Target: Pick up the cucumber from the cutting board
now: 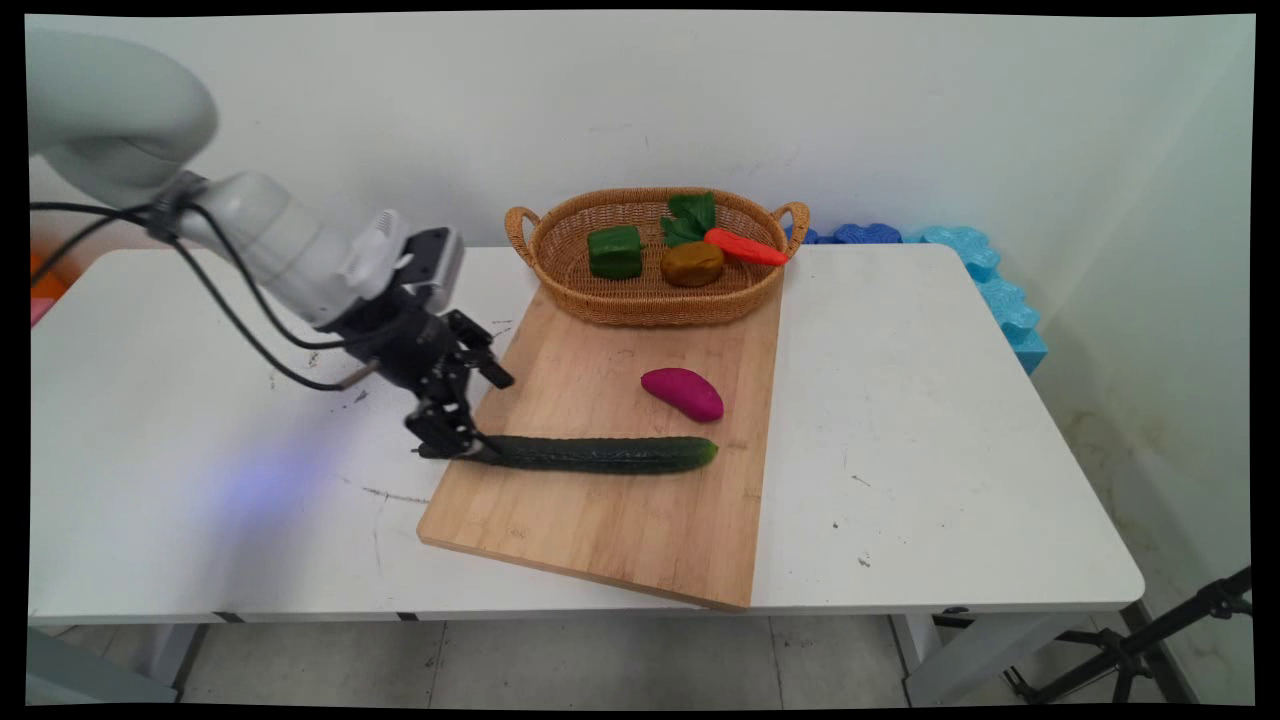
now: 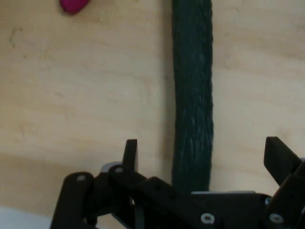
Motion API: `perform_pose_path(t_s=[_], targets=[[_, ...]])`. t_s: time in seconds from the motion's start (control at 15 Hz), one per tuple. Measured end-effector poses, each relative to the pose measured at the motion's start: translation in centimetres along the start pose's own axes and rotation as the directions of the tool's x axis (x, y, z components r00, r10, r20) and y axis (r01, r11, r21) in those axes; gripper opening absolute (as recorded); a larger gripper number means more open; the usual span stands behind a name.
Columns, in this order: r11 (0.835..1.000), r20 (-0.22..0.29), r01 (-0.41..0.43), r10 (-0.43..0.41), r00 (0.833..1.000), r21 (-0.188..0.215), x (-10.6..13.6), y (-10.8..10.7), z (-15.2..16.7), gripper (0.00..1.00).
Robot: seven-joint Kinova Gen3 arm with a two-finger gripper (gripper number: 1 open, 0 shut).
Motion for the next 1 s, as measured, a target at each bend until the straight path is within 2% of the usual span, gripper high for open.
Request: perform_pose_path(t_s=[0.47,1.0], targets=[[1.0,-0.011,-0.006,0.006,1.0,0.003,2.6,-0.4,4.3,1.0],[1.0,-0.009,-0.009,0.009,1.0,-0.002,3.8,-0.3,7.4,1.0]])
